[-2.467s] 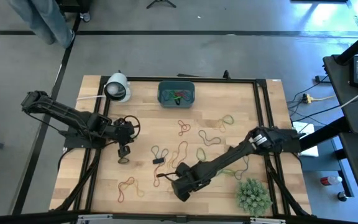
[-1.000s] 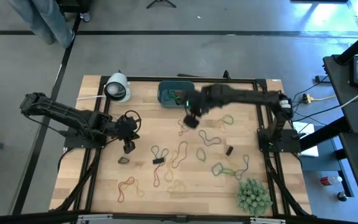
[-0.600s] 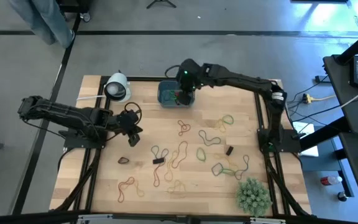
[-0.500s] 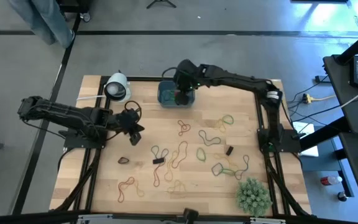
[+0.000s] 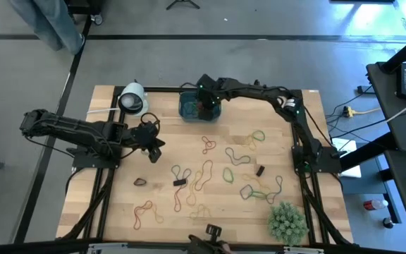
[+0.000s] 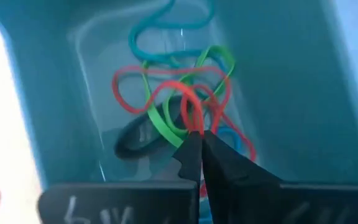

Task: Pick and place rubber bands into bin
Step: Put the red rubber band into the blue bin

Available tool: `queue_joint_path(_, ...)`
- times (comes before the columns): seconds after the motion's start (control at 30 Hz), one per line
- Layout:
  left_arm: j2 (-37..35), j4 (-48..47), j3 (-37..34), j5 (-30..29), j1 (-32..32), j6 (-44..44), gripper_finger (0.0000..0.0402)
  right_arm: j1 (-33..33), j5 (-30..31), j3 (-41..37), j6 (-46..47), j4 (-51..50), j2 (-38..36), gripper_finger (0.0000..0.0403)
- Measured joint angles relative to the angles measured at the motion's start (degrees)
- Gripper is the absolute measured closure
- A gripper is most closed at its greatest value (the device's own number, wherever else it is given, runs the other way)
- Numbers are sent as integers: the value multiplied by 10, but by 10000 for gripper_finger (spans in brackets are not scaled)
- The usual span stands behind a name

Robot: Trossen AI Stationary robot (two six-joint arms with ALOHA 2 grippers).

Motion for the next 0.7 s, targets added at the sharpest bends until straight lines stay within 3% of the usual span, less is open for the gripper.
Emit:
queue_joint_path(0.27,0,-5,0,-24,0,2,400,0,-3,0,19,-16,7,356)
queue_joint_path(0.7,0,-19,0,-24,0,81,400,-4,-25,0,117,-45,-4,236)
